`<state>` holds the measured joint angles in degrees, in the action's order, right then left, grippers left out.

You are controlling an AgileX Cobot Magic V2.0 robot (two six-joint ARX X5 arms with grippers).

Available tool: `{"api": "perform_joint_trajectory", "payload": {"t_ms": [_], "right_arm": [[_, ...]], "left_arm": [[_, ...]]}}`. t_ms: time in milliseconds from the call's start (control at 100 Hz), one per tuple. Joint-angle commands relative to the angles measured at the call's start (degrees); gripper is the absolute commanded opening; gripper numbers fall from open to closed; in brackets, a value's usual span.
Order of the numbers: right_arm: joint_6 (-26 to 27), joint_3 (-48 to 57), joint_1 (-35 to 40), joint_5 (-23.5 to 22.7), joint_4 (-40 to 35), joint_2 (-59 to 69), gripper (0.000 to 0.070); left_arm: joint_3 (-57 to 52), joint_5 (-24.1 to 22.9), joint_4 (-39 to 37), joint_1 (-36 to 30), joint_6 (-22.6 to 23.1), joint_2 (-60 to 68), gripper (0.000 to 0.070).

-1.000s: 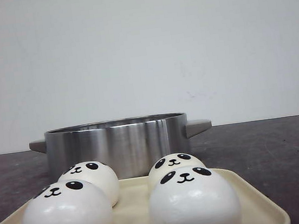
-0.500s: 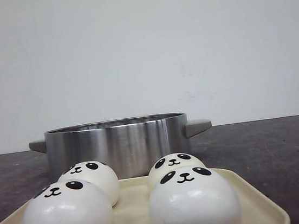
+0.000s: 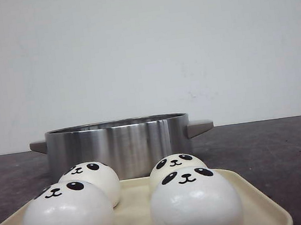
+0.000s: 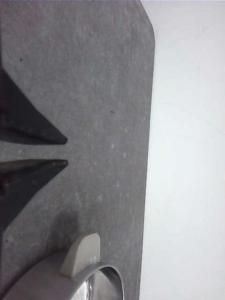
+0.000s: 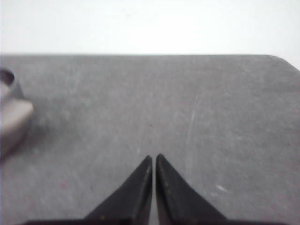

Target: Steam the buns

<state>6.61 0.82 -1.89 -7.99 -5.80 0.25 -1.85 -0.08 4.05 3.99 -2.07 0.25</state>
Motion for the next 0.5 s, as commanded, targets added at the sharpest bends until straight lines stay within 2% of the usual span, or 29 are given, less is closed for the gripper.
{"api": "perform_joint_trajectory", "payload": {"t_ms": [0,130,390,490], "right_arm": [[7.1,-0.2,0.0,-0.2,2.2,0.0,0.0007],[9.7,-0.2,0.0,-0.2,5.1,0.0,0.0007],[9.9,-0.2,0.0,-0.2,9.5,0.0,0.0007],[9.9,-0.1,0.0,-0.2,10.4,0.0,0.0007]], "left_arm": [[1.0,0.0,-0.7,0.1,0.8,-0.1,0.0007],[1.0,0.0,-1.4,0.1,1.0,-0.1,0.0007],[1.0,0.1,-3.9,0.1,0.9,-0.1,0.0007],[1.0,0.5,-3.9,0.1,-4.7,-0.1,0.0007]]}}
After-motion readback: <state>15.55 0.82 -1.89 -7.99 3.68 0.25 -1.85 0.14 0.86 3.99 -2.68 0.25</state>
